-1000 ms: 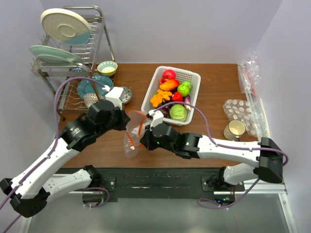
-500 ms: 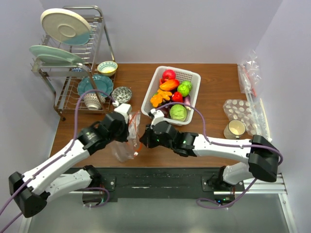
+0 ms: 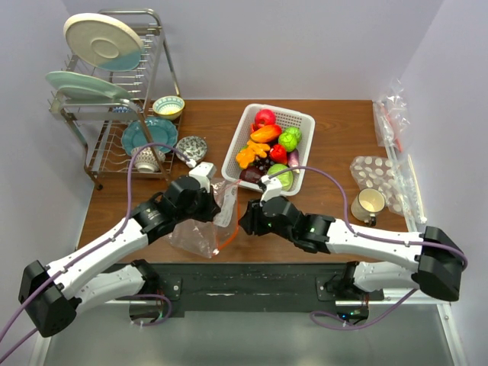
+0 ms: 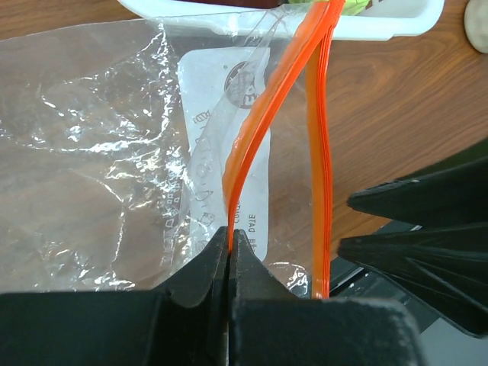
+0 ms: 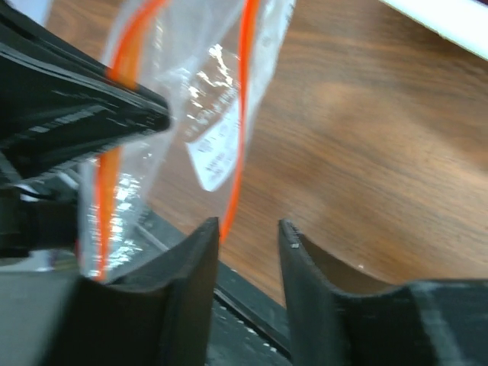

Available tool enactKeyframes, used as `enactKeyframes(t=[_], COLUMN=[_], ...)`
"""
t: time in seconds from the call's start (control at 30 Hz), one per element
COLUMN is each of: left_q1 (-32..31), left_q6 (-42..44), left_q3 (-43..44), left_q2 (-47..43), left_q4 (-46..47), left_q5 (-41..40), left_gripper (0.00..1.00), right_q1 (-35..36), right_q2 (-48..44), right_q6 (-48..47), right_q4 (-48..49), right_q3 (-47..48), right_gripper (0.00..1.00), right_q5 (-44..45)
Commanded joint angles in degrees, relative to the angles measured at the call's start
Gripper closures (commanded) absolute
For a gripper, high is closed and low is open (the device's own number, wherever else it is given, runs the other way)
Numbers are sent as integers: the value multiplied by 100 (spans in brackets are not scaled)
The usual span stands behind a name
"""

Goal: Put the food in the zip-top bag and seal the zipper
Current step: Open the zipper of the food storage bag.

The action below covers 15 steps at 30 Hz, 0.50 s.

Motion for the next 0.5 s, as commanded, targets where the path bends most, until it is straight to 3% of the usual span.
enactKeyframes(t=[0.0,0.13,0.47], left_q1=[-17,-17,-26], left_q6=[-140,-149,0], left_q3=[144,126,635], left_q2=[-134,-240,-214], left_q4=[252,199,-370], left_q5=[147,147,227], left_gripper=[100,100,100], right_q1=[-15,-7,-7], right_q2=[263,632,1072], right_q6=[-294,-462,-251], right_q4=[-179,-117,-539], right_q3=[181,409,664], right_gripper=[54,46,46], right_q5=[23,-206,198])
